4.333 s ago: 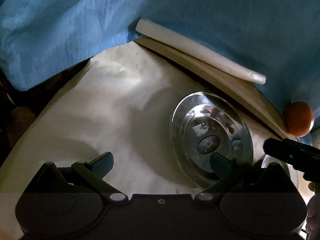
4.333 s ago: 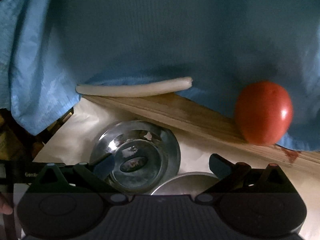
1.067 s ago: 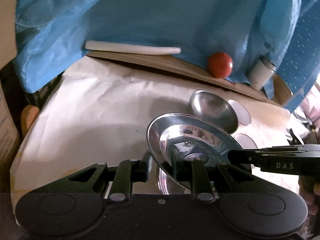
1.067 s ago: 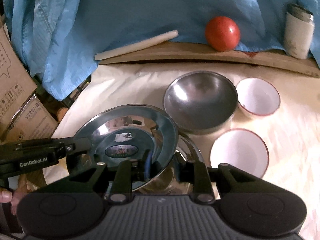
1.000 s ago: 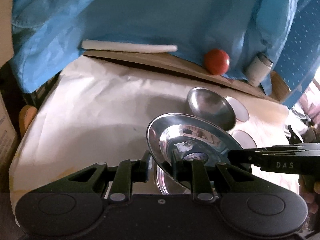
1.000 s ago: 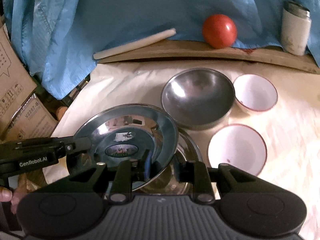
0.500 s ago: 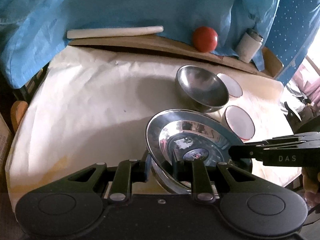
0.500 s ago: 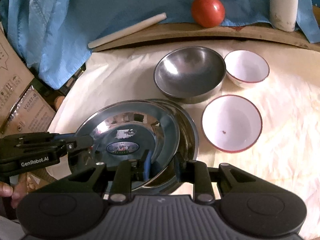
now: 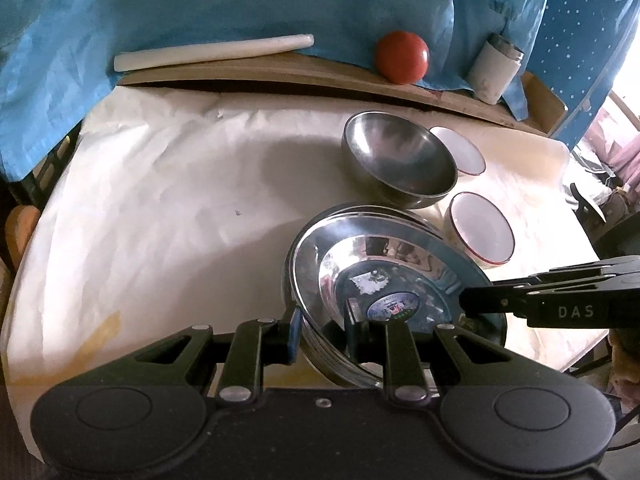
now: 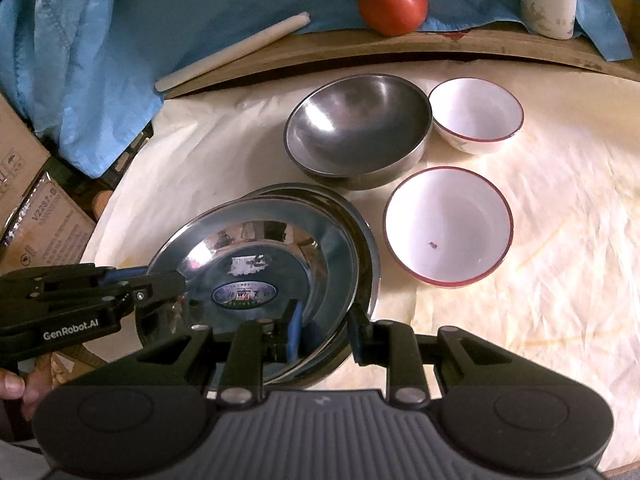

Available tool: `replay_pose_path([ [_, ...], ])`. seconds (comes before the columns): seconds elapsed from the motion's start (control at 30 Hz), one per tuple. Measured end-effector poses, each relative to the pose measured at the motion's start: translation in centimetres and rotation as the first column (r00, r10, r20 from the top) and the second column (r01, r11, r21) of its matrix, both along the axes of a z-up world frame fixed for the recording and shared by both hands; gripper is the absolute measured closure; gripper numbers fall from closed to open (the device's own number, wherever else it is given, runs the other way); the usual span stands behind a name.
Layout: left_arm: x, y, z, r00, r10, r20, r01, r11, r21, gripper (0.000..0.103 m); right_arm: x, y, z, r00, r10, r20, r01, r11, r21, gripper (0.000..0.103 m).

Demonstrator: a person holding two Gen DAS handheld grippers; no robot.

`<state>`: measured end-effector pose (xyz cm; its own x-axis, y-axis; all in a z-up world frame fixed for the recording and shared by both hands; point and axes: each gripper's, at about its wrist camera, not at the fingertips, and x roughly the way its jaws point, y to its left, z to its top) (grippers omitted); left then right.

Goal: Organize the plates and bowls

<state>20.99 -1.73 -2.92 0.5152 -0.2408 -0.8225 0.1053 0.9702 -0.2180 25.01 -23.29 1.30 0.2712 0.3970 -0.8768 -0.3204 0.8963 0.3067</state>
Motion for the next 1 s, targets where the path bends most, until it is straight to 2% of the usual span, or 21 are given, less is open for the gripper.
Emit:
replay_pose_path([
  [0.6, 0.8, -1.0, -0.6, 1.0, -0.011, -0.029, 0.013, 0.998, 0.059, 0.077, 0.1, 0.5, -0.2, 1.0, -0.001, -0.016, 0.001, 1.0, -0.014, 0.075],
  [1.0, 1.1, -1.3, -0.9, 0.998, -0.017, -0.053, 0.021, 0.997, 0.073, 0.075, 0.2, 0.7, -0.3, 1.0, -0.009, -0.019, 0.009, 1.0, -0.016, 0.075],
])
